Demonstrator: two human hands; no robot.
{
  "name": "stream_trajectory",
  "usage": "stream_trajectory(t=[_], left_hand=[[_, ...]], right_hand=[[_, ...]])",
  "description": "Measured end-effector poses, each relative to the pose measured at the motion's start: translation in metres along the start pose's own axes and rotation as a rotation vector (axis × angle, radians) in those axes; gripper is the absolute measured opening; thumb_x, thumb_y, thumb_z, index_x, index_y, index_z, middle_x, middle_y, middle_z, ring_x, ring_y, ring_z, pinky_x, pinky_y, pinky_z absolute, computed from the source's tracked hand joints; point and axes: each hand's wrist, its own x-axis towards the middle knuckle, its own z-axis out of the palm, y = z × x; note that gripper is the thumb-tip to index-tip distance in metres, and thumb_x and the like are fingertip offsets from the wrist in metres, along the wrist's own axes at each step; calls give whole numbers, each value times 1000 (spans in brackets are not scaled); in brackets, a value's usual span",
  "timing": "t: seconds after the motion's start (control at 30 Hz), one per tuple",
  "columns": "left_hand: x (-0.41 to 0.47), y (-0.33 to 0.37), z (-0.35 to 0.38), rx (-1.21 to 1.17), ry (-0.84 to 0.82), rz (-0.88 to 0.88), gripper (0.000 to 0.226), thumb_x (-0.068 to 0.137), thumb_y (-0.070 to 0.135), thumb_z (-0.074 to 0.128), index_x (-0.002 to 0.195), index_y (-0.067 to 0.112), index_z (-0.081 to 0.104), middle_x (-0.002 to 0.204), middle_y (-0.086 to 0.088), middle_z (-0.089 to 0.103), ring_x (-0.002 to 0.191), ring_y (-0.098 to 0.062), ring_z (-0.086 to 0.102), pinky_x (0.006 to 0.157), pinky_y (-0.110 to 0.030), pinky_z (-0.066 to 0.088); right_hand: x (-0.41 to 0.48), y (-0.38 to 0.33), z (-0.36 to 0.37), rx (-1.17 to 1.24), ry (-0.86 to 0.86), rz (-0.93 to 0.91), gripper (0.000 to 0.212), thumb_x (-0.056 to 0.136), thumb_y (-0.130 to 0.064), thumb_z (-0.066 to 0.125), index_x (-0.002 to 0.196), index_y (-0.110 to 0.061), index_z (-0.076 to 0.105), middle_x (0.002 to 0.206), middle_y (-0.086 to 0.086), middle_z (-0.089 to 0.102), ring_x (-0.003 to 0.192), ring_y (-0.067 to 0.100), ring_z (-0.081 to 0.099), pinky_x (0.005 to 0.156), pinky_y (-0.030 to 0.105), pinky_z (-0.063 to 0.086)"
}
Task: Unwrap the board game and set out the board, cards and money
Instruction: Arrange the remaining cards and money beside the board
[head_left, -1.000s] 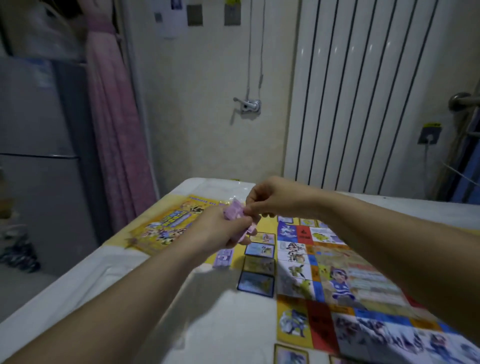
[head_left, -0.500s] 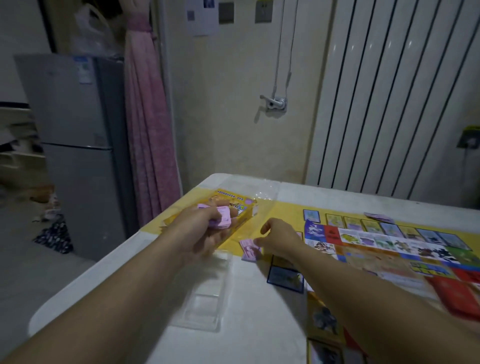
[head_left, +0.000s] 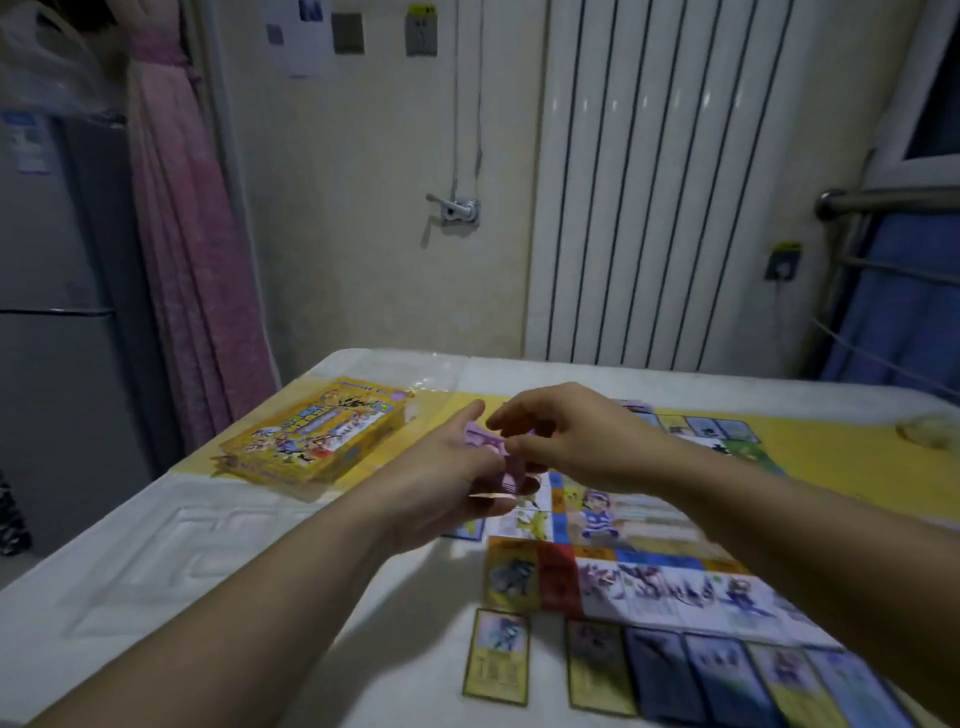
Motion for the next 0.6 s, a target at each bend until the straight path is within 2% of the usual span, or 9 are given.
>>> stream_trajectory(t=[0.07,0.13,0.2,0.27,0.33,0.4,0.47,0.6], left_hand=[[1,3,27,-35,-73,-7,68,91,-9,43,147,23,22,92,-7,66,71,-16,70,56,-22,53],[2,7,55,-84,-195,-29,60,89,-12,39,143,13,34,87,-7,65,75,-17,69,55,-20,53],[3,10,87,-145,-311,-50,46,89,-13,35,128,6,50,79,-7,66,81,-19,69,57,-19,53],[6,10,120,-172,-306,-53,34,90,-11,36,106,6,60,78,-9,65,84,-21,66,60,-20,54],[13,5,156,-134,-247,-13,27,91,-9,40,97,8,61,81,-9,65,78,-19,66,67,-25,54],[20,-4,190,-34,-225,37,20,94,-2,44,102,8,60,84,-8,68,73,-15,65,69,-26,50],[25,-14,225,120,-252,94,21,98,4,41,100,11,60,85,-4,69,68,-10,62,62,-21,49],[28,-30,294,300,-337,210,34,99,-1,31,86,15,58,75,2,65,59,-3,56,56,-14,46]], right_hand=[[-26,10,-14,-44,57,-11,27,89,-19,63,115,-20,66,95,-9,66,65,-13,53,59,5,40],[-53,23,-28,-14,138,-7,23,87,-15,66,108,-21,69,85,-13,63,57,-13,50,55,5,37],[-82,35,-43,31,232,8,20,85,-10,67,101,-22,70,79,-12,64,51,-7,49,51,6,36],[-110,48,-59,22,321,28,19,84,-6,67,99,-16,71,78,-9,65,53,-10,50,52,5,36],[-139,62,-75,-35,407,59,17,83,-3,67,97,-10,73,70,-18,59,57,-17,50,57,3,36],[-167,77,-89,-86,473,106,16,82,-3,67,95,-8,73,66,-22,55,58,-20,50,58,2,35],[-196,94,-100,-141,520,161,17,82,-4,67,97,-8,73,70,-16,59,60,-22,49,60,1,34],[-253,127,-114,-276,586,240,24,82,-5,65,103,-11,73,82,-7,66,69,-23,45,64,-1,31]])
